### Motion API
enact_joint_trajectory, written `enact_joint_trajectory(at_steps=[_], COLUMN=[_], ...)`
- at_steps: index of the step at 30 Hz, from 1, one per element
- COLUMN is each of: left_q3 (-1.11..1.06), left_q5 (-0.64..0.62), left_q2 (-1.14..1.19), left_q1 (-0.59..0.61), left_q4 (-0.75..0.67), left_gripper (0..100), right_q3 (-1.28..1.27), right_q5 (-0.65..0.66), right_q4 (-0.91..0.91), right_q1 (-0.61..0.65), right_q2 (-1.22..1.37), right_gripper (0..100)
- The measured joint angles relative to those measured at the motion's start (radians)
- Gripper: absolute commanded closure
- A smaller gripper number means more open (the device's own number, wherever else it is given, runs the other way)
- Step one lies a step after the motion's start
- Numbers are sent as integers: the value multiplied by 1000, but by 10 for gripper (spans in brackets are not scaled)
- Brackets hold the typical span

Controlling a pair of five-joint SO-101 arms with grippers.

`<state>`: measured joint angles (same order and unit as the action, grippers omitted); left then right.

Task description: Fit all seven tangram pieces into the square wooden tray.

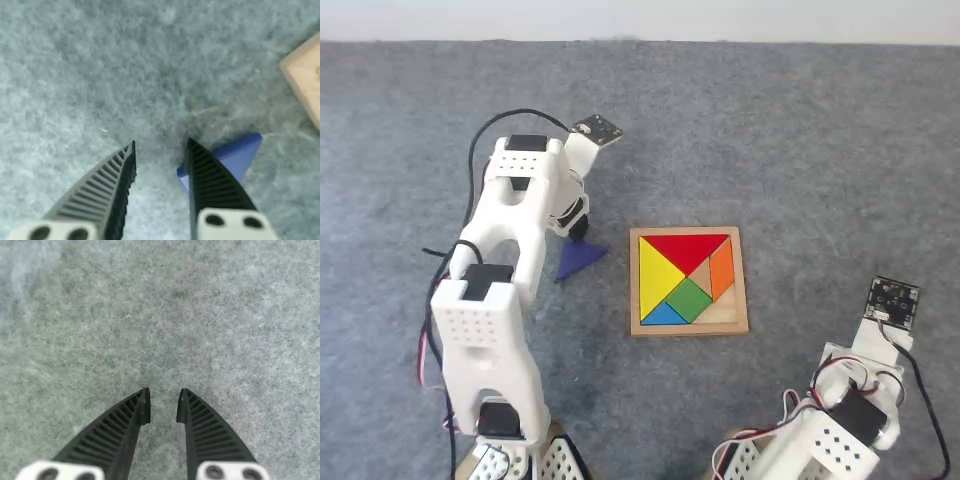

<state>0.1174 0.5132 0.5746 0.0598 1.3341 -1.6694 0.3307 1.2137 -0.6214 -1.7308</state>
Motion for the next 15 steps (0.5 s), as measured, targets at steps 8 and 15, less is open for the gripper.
enact_joint_trajectory(at_steps=[8,15], left_q3=[-98,-477], left_q5=[-265,-328], left_q2=[-253,-431], left_q1=[18,-8], left_q4=[5,-218], left_gripper=[859,860], right_q3=[0,0], right_q5=[0,0], right_q4=[0,0], right_q1=[0,0], right_q2=[0,0], right_gripper=[884,884])
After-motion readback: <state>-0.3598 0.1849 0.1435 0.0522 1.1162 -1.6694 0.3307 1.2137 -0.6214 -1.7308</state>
